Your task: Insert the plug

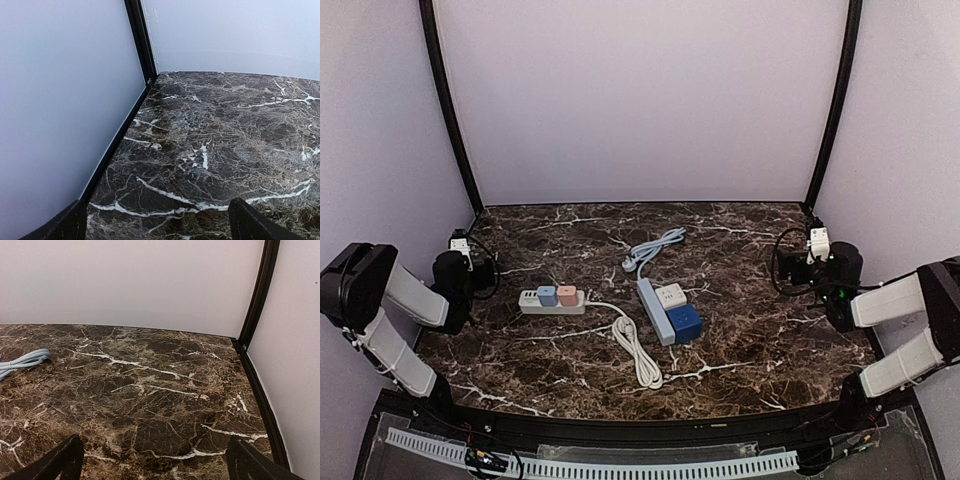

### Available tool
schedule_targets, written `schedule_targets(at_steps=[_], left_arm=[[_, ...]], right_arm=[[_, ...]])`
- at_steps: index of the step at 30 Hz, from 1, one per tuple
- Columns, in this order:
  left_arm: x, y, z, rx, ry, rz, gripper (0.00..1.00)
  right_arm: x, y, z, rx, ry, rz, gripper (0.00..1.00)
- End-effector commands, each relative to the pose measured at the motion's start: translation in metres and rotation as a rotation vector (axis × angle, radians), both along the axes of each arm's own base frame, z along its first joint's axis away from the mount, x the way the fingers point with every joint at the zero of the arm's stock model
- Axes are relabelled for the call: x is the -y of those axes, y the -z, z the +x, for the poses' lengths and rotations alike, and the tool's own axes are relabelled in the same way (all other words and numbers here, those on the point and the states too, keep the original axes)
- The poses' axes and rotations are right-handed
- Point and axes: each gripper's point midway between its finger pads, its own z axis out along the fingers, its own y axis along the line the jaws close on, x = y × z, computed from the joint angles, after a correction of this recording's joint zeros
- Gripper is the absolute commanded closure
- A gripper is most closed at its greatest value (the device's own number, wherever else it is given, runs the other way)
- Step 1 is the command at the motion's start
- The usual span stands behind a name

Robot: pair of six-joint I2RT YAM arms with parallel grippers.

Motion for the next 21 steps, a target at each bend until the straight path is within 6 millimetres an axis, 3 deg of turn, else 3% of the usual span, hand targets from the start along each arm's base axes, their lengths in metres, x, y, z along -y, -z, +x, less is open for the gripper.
schedule_targets(at_steps=[1, 5, 11, 21], left_arm=[[0.005, -0.013, 0.003, 0.073, 0.044, -0.003, 0.01], [0.004, -0.012, 0.003, 0.072, 0.041, -0.003, 0.01], [0.004, -0.013, 0.003, 0.072, 0.04, -0.004, 0.01], [0.004, -0.013, 0.003, 0.072, 0.041, -0.003, 0.01]], right_arm=[[0.0, -0.013, 0.011, 0.065, -0.026, 0.064, 0.01], [-0.001, -0.009, 0.015, 0.051, -0.072, 0.057, 0.01], [0.02, -0.017, 0.013, 0.124, -0.045, 0.065, 0.01], [0.03, -0.008, 0.01, 0.15, 0.004, 0.078, 0.01]])
